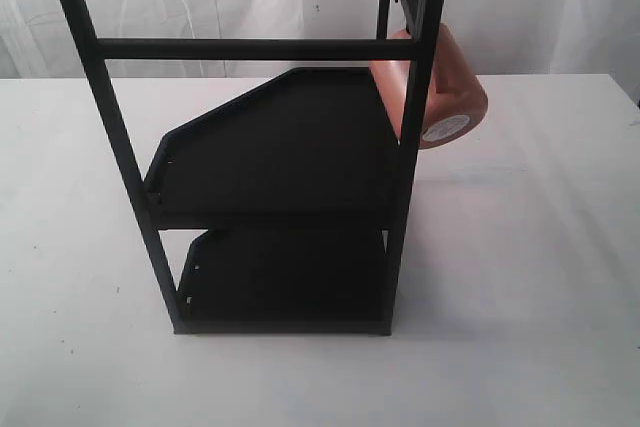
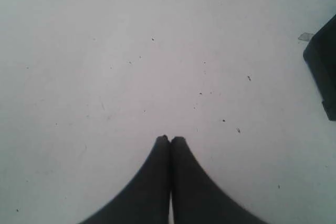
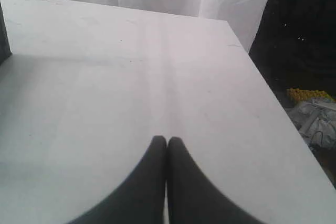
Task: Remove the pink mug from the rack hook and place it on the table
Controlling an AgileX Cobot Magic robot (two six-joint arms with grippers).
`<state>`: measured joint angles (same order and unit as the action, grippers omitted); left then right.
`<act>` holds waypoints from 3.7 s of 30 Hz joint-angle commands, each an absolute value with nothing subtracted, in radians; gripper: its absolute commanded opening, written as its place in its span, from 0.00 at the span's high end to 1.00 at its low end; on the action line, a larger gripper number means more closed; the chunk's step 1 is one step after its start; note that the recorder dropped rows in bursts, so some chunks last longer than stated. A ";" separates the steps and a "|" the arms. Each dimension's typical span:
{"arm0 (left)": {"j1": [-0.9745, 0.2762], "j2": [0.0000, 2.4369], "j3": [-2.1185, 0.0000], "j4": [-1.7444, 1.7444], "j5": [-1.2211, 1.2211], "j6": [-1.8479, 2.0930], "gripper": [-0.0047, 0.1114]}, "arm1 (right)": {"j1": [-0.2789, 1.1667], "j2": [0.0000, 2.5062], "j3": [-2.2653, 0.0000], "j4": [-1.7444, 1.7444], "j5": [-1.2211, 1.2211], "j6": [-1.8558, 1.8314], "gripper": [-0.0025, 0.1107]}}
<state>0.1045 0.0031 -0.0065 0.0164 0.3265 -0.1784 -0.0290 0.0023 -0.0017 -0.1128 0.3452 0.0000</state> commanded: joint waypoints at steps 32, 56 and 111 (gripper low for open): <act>0.097 0.000 0.000 0.013 0.333 -0.179 0.96 | -0.035 0.000 0.000 -0.142 -0.527 -0.016 0.98; 0.097 0.000 0.000 0.013 0.333 -0.179 0.96 | -0.035 0.019 -0.074 0.104 -0.495 -0.189 0.98; 0.097 0.000 0.000 0.013 0.333 -0.179 0.96 | -0.018 1.041 -0.619 0.789 0.825 -0.734 0.98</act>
<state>0.1045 0.0031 -0.0065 0.0164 0.3265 -0.1784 -0.0202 1.0481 -0.6147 0.6798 0.7432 -0.6287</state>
